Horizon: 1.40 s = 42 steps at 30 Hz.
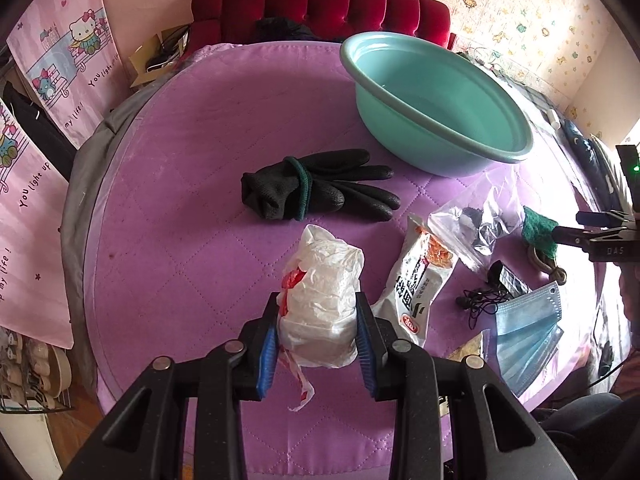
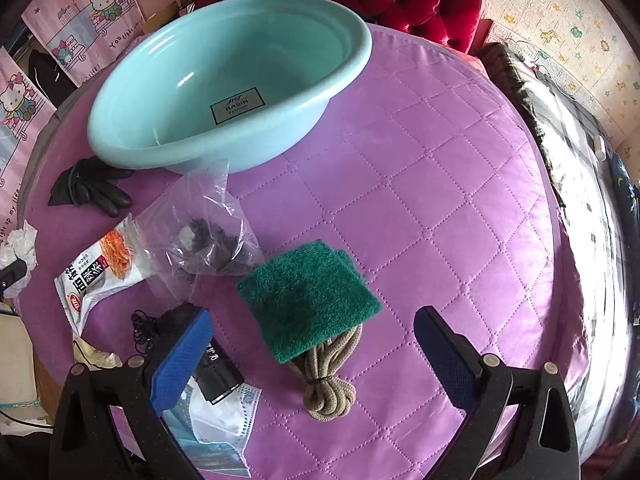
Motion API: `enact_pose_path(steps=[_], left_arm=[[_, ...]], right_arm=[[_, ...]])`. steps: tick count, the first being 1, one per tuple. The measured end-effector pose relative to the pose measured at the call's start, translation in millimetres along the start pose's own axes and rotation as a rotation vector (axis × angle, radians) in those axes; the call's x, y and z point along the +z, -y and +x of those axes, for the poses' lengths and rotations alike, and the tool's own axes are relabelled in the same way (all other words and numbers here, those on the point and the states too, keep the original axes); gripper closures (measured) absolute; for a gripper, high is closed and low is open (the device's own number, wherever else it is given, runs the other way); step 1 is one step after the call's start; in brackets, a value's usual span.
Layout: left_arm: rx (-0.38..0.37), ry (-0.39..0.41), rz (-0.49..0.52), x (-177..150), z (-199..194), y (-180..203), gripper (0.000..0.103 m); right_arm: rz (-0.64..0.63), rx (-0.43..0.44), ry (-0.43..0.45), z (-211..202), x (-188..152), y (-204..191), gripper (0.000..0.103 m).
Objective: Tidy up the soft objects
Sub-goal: 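Lift the white bag with the left tool while the right tool grasps the green scouring pad, then carry both items over the teal basin and open both tools to drop them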
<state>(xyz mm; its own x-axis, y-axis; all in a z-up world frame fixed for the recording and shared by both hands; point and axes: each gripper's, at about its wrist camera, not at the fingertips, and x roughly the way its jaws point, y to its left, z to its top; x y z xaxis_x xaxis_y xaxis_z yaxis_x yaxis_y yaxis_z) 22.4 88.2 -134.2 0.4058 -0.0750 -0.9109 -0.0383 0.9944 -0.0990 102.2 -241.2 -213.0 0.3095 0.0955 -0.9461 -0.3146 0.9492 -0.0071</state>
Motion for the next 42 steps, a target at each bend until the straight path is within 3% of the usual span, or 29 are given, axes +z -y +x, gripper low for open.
enact_pose_path(steps=[8,11,13,16,19,42], left_arm=[[0.003,-0.001,0.013,4,-2,16,0.066],[0.001,0.007,0.008,5,-4,19,0.066],[0.008,0.009,0.007,5,-5,19,0.066],[0.006,0.007,-0.004,6,-5,19,0.066],[0.010,0.011,0.000,7,-5,20,0.066],[-0.052,0.080,0.092,27,-30,49,0.066]], right_arm=[[-0.041,0.012,-0.037,25,5,3,0.013],[-0.049,0.016,-0.056,32,7,4,0.024],[-0.065,0.020,-0.065,35,8,4,0.049],[-0.068,0.030,-0.076,40,9,7,0.075],[-0.058,0.041,-0.048,33,7,9,0.087],[0.011,0.116,0.068,-50,3,18,0.089]])
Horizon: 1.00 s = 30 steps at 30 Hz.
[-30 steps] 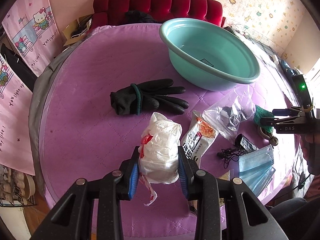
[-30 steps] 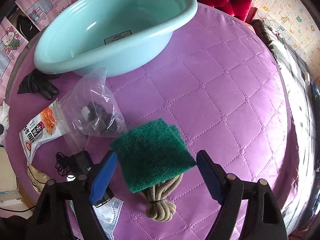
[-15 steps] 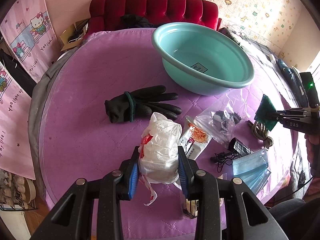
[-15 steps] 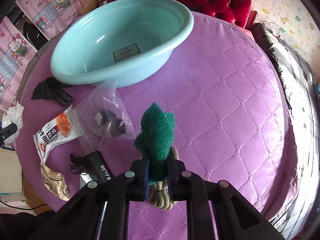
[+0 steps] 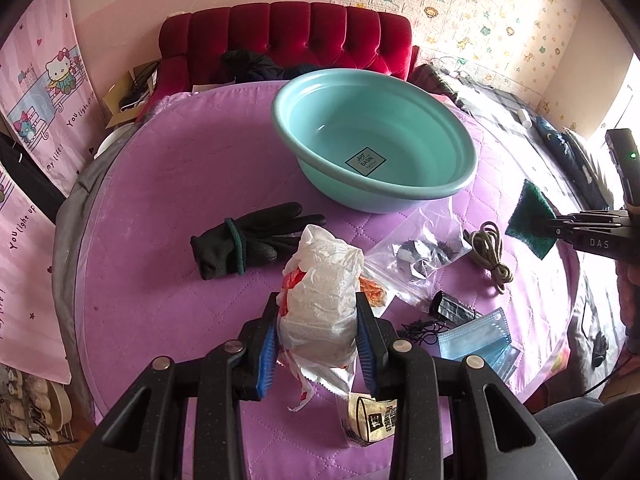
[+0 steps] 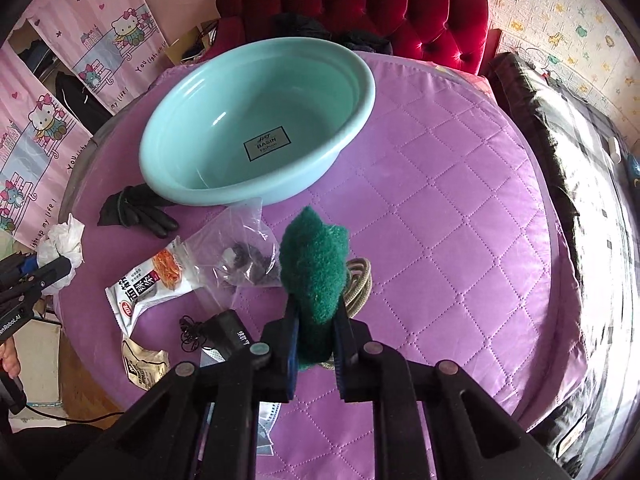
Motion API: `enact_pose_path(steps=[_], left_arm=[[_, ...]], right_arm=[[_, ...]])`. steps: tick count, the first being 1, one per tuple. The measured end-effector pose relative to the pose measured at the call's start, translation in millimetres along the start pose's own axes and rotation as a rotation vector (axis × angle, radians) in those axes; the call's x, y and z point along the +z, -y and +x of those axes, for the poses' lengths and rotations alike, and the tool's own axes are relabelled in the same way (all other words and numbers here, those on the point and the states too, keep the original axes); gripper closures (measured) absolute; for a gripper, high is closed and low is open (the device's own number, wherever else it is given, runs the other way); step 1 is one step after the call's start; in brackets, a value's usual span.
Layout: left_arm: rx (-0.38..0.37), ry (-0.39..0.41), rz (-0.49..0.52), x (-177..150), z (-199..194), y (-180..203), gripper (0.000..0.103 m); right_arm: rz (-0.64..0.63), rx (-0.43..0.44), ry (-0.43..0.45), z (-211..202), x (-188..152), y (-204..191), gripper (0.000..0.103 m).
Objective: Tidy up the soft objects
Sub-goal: 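Carry both items over the teal basin and open both tools to drop them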
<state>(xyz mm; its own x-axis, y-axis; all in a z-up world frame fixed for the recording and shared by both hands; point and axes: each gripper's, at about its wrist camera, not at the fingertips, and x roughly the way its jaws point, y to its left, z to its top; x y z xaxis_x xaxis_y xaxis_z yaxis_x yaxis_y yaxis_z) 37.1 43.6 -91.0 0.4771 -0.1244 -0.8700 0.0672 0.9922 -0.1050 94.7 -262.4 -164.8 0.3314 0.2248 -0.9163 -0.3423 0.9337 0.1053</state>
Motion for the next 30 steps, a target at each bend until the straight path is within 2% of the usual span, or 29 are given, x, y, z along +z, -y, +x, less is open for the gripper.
enact_pose_path(steps=[16,30], left_arm=[[-0.044,0.047,0.049,16,-15,20,0.066],[-0.083,0.088,0.137,63,-12,39,0.066]], right_arm=[[-0.015,-0.004,0.063,-29,6,-13,0.089],[-0.031,0.007,0.120,-47,47,-25,0.089]])
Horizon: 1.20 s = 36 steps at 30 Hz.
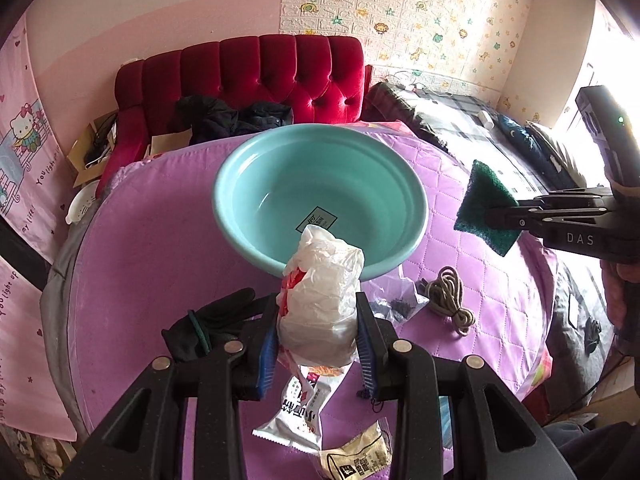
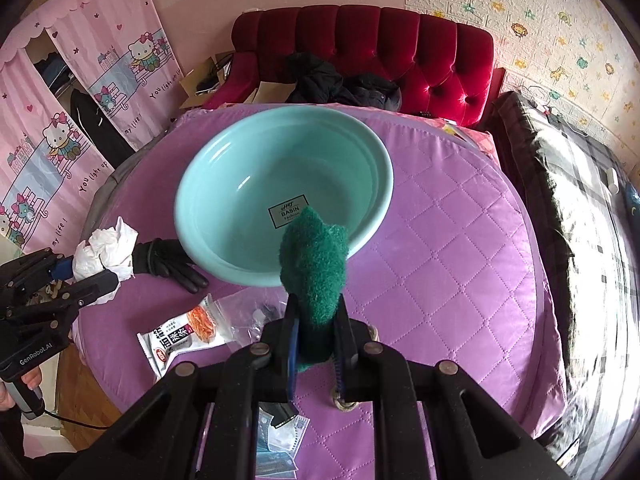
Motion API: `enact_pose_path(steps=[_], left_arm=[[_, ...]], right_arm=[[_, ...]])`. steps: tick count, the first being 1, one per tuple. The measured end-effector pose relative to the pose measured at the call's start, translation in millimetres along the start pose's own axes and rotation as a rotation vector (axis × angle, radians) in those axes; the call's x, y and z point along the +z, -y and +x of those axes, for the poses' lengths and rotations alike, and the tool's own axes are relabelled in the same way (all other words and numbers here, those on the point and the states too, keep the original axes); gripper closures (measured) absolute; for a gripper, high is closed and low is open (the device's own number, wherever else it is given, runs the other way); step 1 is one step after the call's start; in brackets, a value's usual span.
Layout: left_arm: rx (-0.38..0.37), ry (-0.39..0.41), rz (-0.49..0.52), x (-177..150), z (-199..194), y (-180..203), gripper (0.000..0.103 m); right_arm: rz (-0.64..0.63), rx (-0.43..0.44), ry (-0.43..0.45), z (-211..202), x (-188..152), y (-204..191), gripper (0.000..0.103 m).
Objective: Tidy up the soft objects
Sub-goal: 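Carry both items over the teal basin and open both tools to drop them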
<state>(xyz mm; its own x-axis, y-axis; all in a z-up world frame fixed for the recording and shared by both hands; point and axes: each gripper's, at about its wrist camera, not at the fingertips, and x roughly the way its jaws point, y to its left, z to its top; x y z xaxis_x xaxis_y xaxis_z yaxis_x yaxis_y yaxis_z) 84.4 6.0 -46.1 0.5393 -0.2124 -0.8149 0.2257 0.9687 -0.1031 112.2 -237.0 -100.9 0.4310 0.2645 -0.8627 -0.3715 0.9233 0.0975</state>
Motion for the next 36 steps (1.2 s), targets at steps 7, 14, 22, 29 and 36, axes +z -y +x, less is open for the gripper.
enact_pose_path(steps=[7,14,22,29,36], left_arm=[[-0.008,0.003,0.039,28,16,2,0.066],[-0.017,0.003,0.071,53,38,0,0.066],[-0.009,-0.007,0.110,76,73,-2,0.066],[-0.013,-0.035,0.119,87,107,-8,0.066],[-0.006,-0.078,0.127,91,144,-13,0.066]], right_arm=[[-0.006,0.009,0.017,5,27,1,0.089],[-0.006,0.023,0.018,22,53,1,0.089],[-0.004,0.046,0.011,51,78,-2,0.088],[0.001,0.059,0.002,83,95,-2,0.088],[0.022,0.072,-0.009,115,108,-1,0.087]])
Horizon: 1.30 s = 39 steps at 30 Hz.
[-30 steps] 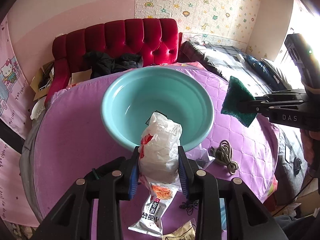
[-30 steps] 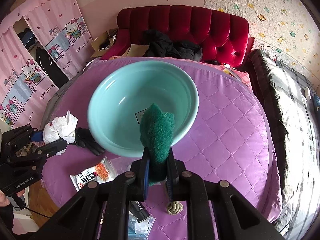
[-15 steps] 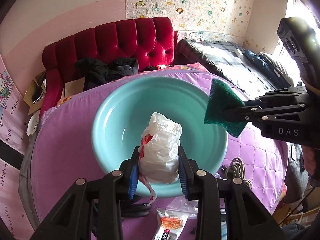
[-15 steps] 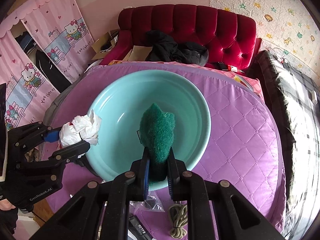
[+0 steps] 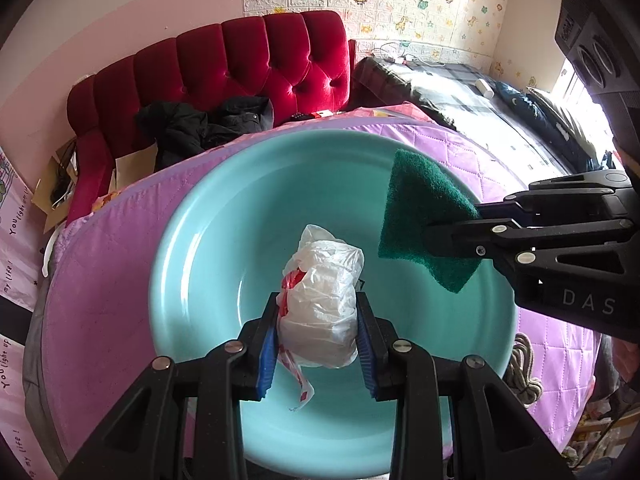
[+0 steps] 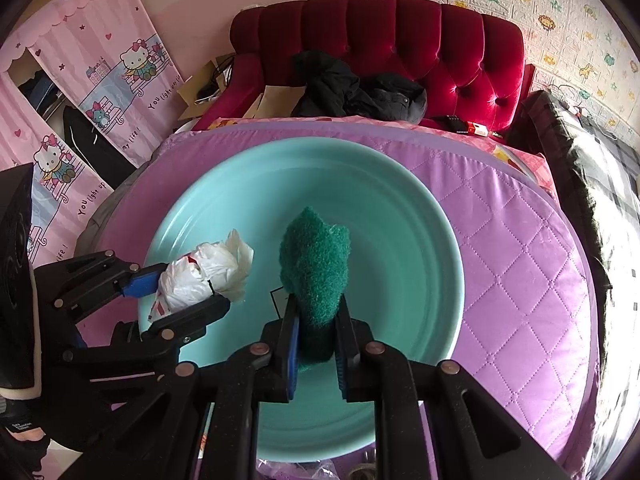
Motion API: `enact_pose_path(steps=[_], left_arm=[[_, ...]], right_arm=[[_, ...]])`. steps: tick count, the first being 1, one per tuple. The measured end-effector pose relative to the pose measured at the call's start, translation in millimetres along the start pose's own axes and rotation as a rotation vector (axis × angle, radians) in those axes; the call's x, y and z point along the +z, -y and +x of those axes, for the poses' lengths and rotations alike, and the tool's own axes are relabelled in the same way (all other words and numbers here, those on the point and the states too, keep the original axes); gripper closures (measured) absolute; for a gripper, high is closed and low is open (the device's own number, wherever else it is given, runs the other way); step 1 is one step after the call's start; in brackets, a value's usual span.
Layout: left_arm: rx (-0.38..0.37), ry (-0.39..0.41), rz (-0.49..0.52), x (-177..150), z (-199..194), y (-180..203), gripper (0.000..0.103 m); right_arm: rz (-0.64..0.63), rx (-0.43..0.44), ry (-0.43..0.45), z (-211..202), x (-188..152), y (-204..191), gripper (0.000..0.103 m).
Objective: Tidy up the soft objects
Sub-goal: 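Carry both items over the teal basin and open both tools to drop them, then withdraw both tools from the basin back over the table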
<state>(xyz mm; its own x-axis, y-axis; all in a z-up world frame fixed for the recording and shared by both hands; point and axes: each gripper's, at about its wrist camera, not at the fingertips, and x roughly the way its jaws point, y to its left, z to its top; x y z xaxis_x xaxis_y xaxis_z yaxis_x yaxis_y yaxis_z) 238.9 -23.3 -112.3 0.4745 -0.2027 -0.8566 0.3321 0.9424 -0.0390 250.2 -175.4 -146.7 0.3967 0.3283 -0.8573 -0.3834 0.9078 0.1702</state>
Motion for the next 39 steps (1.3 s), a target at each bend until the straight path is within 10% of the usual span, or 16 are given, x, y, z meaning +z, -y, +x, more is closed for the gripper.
enact_pose_path(steps=[24,27,32,37,39], left_arm=[[0.026,-0.080,0.011,2,54,-1,0.064],[0.037,-0.075,0.017,1,52,1,0.060],[0.071,-0.041,0.006,1,43,3,0.014],[0.128,0.004,-0.029,0,31,-3,0.000],[0.134,0.002,-0.036,-2,28,-4,0.000]], right_arm=[[0.047,0.003,-0.069,64,5,10,0.083],[0.048,-0.001,-0.061,61,6,9,0.072],[0.059,-0.019,-0.029,49,7,9,0.052],[0.041,-0.065,-0.003,37,8,5,0.003],[0.045,-0.075,0.011,31,7,5,0.000]])
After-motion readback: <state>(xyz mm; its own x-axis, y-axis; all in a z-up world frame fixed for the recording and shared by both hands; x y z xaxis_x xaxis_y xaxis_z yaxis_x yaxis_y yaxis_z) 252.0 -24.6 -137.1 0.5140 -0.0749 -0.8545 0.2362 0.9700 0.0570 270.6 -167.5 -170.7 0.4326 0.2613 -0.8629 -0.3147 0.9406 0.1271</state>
